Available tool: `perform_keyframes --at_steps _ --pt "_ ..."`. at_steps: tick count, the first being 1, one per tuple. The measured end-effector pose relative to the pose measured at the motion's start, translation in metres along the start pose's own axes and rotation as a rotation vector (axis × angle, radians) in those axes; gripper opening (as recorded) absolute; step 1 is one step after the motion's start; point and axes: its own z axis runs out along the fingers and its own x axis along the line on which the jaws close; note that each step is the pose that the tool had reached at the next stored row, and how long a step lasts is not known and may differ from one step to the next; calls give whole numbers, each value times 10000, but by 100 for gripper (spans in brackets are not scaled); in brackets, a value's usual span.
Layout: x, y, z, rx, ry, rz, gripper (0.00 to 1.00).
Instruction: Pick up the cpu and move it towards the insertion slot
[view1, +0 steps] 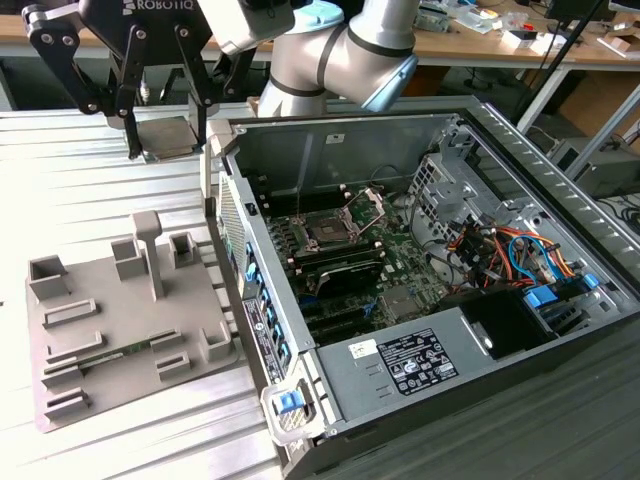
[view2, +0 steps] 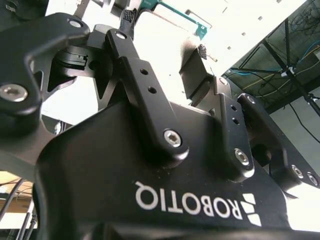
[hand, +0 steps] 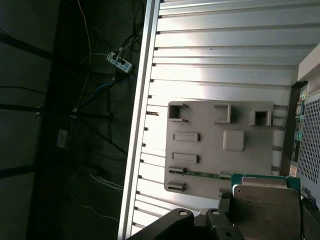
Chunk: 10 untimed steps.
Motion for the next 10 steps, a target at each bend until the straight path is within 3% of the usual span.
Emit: perform_keyframes --at_steps 10 --pt "-54 -9 2 0 0 1 55"
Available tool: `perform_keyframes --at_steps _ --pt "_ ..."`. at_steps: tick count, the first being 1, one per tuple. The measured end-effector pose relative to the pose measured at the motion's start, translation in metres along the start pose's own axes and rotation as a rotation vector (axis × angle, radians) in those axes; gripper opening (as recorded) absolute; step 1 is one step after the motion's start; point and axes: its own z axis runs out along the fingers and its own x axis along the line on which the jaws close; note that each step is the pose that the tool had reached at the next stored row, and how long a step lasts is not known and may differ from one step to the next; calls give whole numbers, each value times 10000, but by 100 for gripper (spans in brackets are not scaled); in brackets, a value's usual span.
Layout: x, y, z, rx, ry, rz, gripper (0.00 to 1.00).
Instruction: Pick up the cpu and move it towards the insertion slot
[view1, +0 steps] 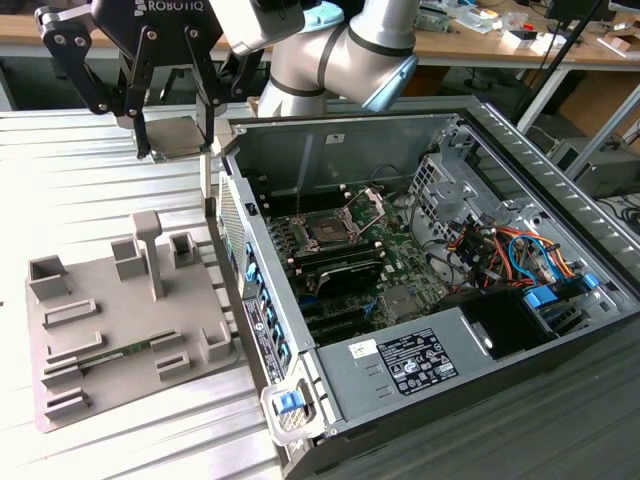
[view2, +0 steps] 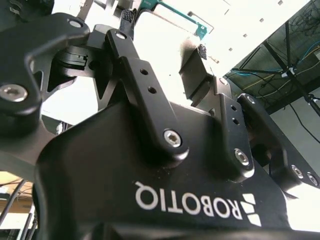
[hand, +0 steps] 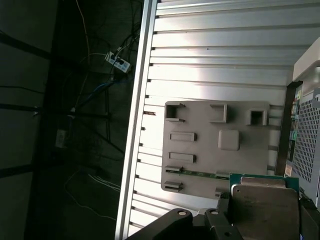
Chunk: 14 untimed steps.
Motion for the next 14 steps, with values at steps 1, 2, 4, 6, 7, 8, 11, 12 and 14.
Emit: perform_keyframes --at_steps 1,2,4,6,7,8,11,12,14 --pt "-5 -1 0 0 1 0 55" --pt "-9 -1 0 0 1 0 55" --pt "-18 -3 1 0 0 -1 55" --pt "-27 -4 1 1 0 0 55" --pt "-34 -5 1 0 0 0 55" --pt "-40 -7 1 0 1 0 55" --pt "-56 -9 2 1 0 0 55" --pt "-59 -10 2 0 0 0 55" --pt "-72 -12 3 1 1 0 55"
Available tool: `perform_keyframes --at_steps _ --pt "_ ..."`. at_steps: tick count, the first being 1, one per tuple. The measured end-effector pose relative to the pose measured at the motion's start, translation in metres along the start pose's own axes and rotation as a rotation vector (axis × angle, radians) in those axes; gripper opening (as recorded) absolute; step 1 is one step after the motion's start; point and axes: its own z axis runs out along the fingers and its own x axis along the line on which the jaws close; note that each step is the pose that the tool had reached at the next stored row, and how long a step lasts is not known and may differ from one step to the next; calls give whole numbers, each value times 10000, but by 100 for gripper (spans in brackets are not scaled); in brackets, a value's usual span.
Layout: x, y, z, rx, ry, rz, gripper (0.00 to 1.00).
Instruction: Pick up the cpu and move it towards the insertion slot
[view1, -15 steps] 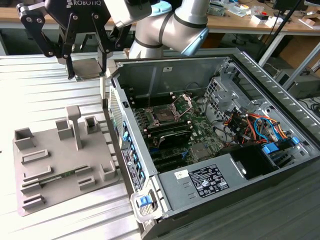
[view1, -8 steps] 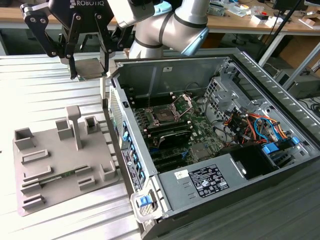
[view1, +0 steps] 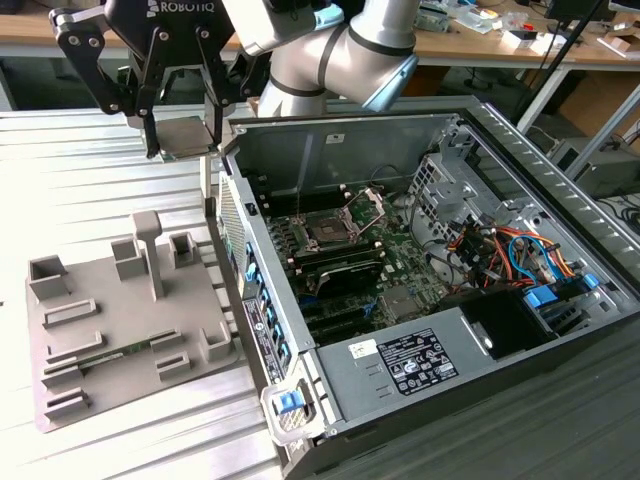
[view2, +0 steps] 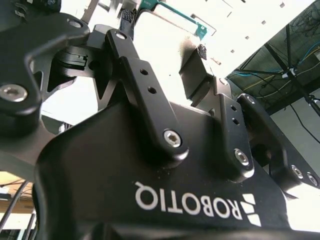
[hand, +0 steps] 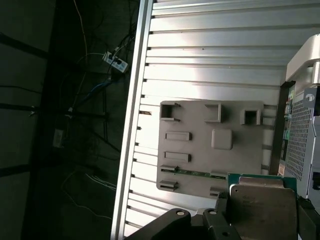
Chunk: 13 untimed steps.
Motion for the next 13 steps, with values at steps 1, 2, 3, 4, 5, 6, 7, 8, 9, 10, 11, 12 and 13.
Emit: perform_keyframes --at_steps 1,2,3,4,5,6,7,8,9,10,11,12,13 --pt "-8 -1 0 0 0 0 55" --pt "-15 -2 0 0 0 0 55" --pt "-21 -4 1 0 -1 0 55" --pt "-28 -4 1 0 0 0 55" --pt "-35 -6 1 0 -1 -1 55" --pt "-43 -7 1 0 -1 0 55" --pt "-47 -8 1 0 0 0 55" --pt "-51 -8 2 0 -1 0 55" --pt "-55 -9 2 0 0 0 55" --pt "-62 -10 2 0 -1 0 55" --pt "-66 -11 2 0 -1 0 55" --pt "-71 -12 2 0 0 0 55" --pt "-82 -13 3 -1 -1 0 55"
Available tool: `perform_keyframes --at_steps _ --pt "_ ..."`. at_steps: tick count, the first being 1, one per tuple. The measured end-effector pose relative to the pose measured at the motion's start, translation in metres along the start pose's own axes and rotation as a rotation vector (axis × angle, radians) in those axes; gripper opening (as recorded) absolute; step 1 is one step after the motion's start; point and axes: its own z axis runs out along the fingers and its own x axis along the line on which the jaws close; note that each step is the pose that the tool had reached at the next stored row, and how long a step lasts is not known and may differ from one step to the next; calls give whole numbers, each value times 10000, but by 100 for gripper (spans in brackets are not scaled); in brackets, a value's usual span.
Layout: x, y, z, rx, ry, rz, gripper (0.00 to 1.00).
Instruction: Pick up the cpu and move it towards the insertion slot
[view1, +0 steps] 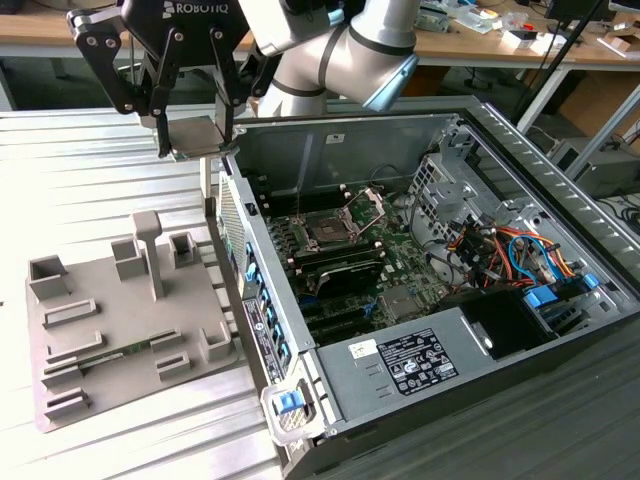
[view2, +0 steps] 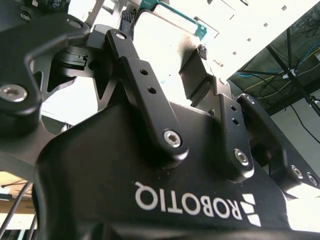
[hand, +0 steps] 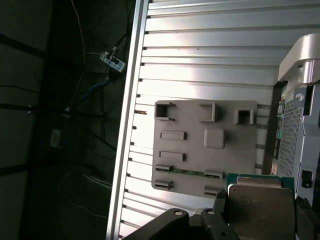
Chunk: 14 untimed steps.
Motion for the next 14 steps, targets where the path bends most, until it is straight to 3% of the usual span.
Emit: perform_keyframes --at_steps 14 --pt "-84 -14 2 1 1 0 55"
